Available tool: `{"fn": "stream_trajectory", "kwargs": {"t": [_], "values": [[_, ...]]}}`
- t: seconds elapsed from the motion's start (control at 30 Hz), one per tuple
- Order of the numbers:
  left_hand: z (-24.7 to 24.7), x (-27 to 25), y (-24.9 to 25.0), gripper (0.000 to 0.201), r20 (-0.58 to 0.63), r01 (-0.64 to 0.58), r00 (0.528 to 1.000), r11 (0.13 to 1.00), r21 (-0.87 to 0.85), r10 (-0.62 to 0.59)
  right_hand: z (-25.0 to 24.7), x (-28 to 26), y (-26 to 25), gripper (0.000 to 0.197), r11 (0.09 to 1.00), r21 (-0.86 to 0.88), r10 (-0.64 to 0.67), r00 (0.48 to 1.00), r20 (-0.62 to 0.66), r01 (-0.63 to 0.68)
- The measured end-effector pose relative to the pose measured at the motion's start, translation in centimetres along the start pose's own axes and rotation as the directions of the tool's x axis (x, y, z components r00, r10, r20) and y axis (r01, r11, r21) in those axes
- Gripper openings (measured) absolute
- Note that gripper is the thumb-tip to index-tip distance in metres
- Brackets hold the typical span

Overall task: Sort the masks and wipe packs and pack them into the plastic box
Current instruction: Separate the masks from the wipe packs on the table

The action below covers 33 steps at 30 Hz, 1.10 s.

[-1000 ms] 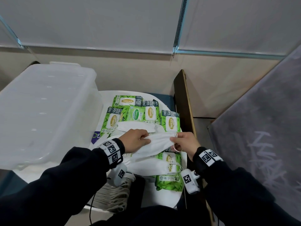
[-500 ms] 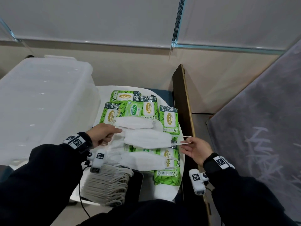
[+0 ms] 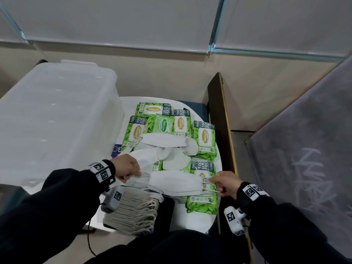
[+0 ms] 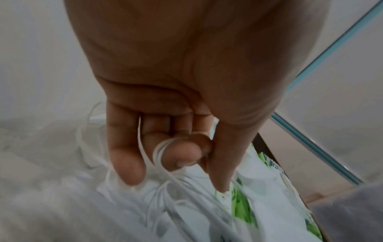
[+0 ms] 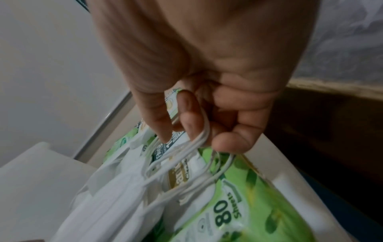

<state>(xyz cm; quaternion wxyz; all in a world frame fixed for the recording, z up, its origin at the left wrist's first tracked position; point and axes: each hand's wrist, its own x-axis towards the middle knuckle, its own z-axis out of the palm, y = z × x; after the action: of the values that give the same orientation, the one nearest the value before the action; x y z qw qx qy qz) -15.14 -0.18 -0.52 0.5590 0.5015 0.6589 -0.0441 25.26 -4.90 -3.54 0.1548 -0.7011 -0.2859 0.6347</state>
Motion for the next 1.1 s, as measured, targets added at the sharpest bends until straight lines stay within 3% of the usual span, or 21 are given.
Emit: {"fn": "stream_trajectory", "kwargs": {"t": [0.17,0.27,0.33,0.43,0.53,0.63,0.73,0.83,0.9,1.0,1.1], "values": [[0.8,0.3,0.2,0.021,-0.019,0.011,1.0,0.992,0.126,-0.008,0.7,0.1,0.1,0.02,0.997,-0.076,-0.001,1.0,-0.025,-0.001],[1.1,0.4,0.6,0.025,-0.016,-0.01,1.0,0.98,0.198,0.014,0.9,-0.4,-0.4,0.028,0.989,-0.143,-0.036,0.999,-0.035,0.031],[1.0,0.1,1.5,0.03,-0.073,-0.058,0.993,0.917,0.395,0.094,1.1,-0.8,-1.2,0.041,0.943,-0.307,-0.153,0.986,-0.066,0.126],[1.4,-0.8,3.7,0.046,-0.134,-0.112,0.937,0.641,0.759,0.322,2.1,-1.8,-2.2,0.072,0.649,-0.691,-0.427,0.904,0.015,0.318],[3.5,-0.8,5.6,0.059,-0.019,-0.305,0.882,0.6,0.74,0.471,4.4,-2.2,-2.8,0.095,0.371,-0.801,-0.485,0.834,0.264,0.47],[7.5,-0.2,6.2,0.073,0.139,-0.38,0.882,0.506,0.775,0.449,7.0,-1.7,-2.6,0.102,0.159,-0.888,-0.434,0.838,0.33,0.432],[10.2,0.8,6.1,0.077,0.171,-0.375,0.875,0.411,0.831,0.452,8.5,-1.5,-1.6,0.093,0.028,-0.941,-0.416,0.86,0.297,0.338],[10.4,1.3,6.3,0.081,0.155,-0.369,0.881,0.447,0.815,0.446,8.7,-1.2,-0.9,0.077,0.05,-0.946,-0.458,0.849,0.262,0.319],[10.2,1.4,6.5,0.08,0.159,-0.38,0.882,0.47,0.797,0.444,8.1,-0.8,-1.1,0.069,0.144,-0.931,-0.478,0.847,0.232,0.336],[9.8,1.6,6.6,0.076,0.097,-0.359,0.895,0.575,0.735,0.435,6.9,-0.4,-1.8,0.062,0.266,-0.897,-0.457,0.866,0.204,0.352],[9.6,1.8,6.9,0.07,0.091,-0.351,0.898,0.575,0.739,0.431,5.9,0.0,-2.5,0.059,0.372,-0.865,-0.438,0.886,0.156,0.336]]}}
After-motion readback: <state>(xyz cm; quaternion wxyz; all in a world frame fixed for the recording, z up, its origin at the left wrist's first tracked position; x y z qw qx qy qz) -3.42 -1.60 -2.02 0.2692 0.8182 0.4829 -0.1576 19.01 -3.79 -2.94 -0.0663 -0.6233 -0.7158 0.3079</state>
